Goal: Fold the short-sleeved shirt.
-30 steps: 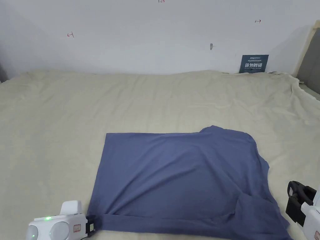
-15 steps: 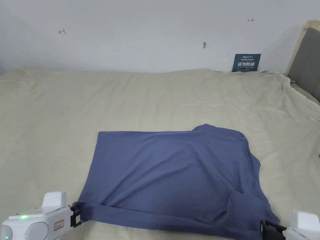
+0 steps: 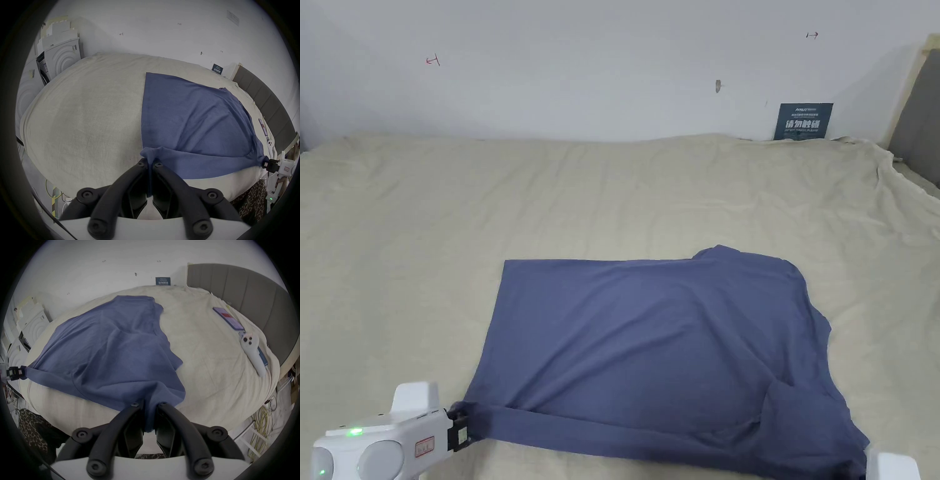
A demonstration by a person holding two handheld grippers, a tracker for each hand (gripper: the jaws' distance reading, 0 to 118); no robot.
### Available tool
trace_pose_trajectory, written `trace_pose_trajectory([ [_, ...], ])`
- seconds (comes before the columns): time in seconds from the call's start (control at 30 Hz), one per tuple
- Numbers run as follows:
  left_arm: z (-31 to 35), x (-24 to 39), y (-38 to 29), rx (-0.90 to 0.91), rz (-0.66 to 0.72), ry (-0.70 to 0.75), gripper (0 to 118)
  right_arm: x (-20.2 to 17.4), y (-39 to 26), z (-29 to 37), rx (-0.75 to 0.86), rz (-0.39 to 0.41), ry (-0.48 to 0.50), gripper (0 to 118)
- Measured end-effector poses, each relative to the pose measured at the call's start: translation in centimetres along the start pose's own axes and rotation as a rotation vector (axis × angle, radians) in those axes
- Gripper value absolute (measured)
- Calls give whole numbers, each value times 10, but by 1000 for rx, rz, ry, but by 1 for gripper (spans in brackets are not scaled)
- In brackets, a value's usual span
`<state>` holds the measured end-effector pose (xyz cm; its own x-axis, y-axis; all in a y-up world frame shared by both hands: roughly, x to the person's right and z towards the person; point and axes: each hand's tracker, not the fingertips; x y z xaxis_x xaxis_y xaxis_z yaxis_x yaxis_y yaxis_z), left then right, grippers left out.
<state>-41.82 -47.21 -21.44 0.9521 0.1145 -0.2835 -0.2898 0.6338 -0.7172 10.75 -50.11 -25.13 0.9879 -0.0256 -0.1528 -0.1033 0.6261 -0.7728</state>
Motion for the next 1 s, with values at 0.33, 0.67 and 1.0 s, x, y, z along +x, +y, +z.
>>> trace_pose_trajectory([
  [0.33, 7, -6, 28, 57, 48, -19, 1, 16, 68, 33, 189, 30, 30, 8],
  [0.67, -32, 1, 100, 76, 32, 19, 1, 13, 165, -21, 173, 31, 46, 8],
  [1.0, -135, 10, 132, -42, -49, 94, 1, 9, 201, -134, 2, 28, 11, 8],
])
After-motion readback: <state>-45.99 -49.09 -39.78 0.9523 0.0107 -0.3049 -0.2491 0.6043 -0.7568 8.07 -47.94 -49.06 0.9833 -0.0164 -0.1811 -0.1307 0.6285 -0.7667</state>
